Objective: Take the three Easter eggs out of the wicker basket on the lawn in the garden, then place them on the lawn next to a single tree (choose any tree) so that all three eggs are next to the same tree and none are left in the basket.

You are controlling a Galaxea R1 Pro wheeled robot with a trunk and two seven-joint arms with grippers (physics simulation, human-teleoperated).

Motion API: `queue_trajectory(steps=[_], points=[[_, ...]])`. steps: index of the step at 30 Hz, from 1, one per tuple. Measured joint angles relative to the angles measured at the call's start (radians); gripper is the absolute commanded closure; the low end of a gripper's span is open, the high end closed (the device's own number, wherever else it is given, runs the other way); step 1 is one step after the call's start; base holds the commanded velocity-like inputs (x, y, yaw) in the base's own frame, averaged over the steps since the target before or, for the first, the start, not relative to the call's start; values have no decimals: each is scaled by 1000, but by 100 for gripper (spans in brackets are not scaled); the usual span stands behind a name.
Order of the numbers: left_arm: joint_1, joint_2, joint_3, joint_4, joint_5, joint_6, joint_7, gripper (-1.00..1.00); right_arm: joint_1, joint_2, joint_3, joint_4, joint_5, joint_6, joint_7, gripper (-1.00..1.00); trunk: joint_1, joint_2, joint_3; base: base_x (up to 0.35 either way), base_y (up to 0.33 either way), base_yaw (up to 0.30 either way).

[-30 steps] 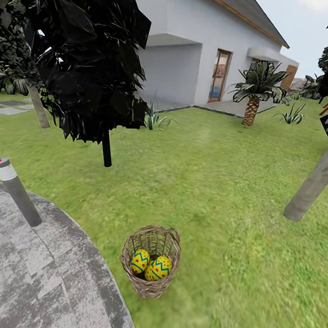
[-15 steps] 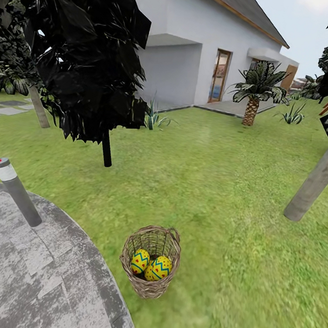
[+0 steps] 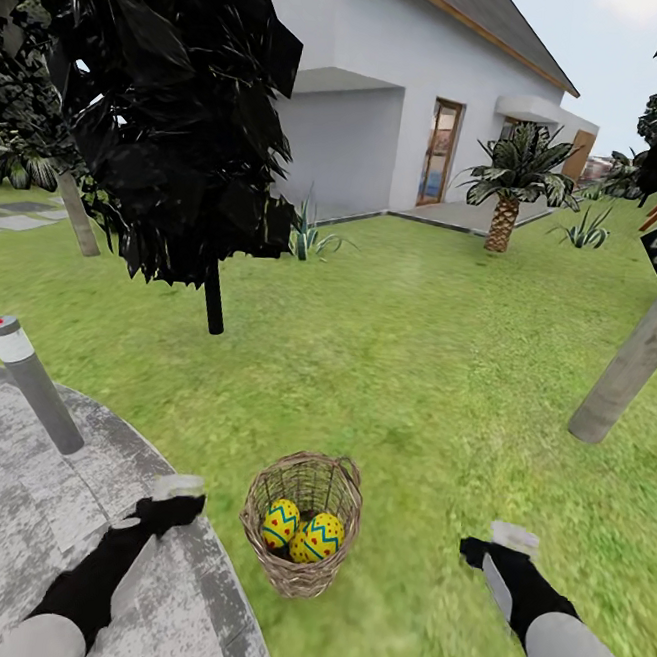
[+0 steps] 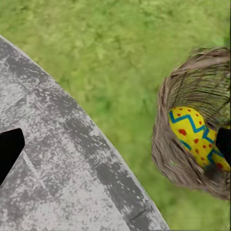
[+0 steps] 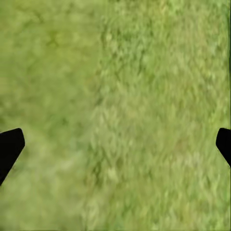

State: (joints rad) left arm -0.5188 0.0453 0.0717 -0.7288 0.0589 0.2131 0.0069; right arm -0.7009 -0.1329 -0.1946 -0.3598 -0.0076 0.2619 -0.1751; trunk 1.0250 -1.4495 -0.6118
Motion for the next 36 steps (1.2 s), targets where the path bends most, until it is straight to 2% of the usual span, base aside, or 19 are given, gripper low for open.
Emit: queue_trajectory(steps=[3,5,6,7,9,12,15,17,18,20,22,24,26,27,28,29,30,33,36], points=[[-90,-12,2,-3,1,42,32,-100,-31,1,-4,-56,0,18,0,-100,0,0,0,0,0,0],[-126,-23,2,-14,1,63,57,-100,-39,2,-5,-88,0,44,0,-100,0,0,0,0,0,0],[-144,-33,2,-31,1,72,73,-100,-42,3,-5,-112,1,62,0,-100,0,0,0,0,0,0],[-169,-57,-1,-111,1,87,120,-100,-47,4,-4,-202,1,119,0,-100,0,0,0,0,0,0],[-175,-65,-2,-164,1,94,131,-100,-47,4,-4,-238,1,148,-1,-100,0,0,0,0,0,0],[-177,-69,-7,-156,1,96,132,-100,-47,3,-3,-252,1,167,-1,-100,0,0,0,0,0,0],[-175,-86,-14,-175,0,114,132,-100,-47,6,1,-261,3,173,0,-100,0,0,0,0,0,0],[-173,-91,-16,-201,-1,147,132,-100,-47,7,19,-265,4,173,1,-100,0,0,0,0,0,0],[-169,-95,-17,-267,-1,226,132,-100,-47,7,50,-291,0,173,15,-100,0,0,0,0,0,0],[-166,-95,-17,-291,-1,240,132,-100,-47,5,54,-329,-1,176,38,-100,0,0,0,0,0,0],[-165,-96,-18,-299,-1,245,132,-100,-46,5,54,-387,-3,199,100,-100,0,0,0,0,0,0],[-165,-96,-19,-303,-1,248,132,-100,-45,3,54,-433,-5,249,210,-100,0,0,0,0,0,0],[-164,-97,-20,-304,-1,249,132,-100,-44,-1,53,-453,-8,288,374,-100,0,0,0,0,0,0],[-164,-97,-20,-304,-1,249,132,-100,-44,-2,52,-455,-8,294,423,-100,0,0,0,0,0,0],[-164,-97,-20,-305,-1,249,132,-100,-42,-7,48,-454,-8,303,532,-100,0,0,0,0,0,0],[-164,-97,-20,-305,-1,250,132,-100,-40,-12,40,-453,-8,308,612,-100,0,0,0,0,0,0],[-163,-97,-20,-305,-1,250,132,-100,-39,-16,36,-453,-8,310,630,-100,0,0,0,0,0,0],[-163,-98,-21,-305,-1,250,132,-100,-39,-7,29,-450,-9,302,548,-100,11,-21,-10,0,0,0],[-163,-98,-22,-305,-1,251,132,-100,-39,-2,27,-449,-9,295,500,-100,23,-42,-19,0,0,0]])
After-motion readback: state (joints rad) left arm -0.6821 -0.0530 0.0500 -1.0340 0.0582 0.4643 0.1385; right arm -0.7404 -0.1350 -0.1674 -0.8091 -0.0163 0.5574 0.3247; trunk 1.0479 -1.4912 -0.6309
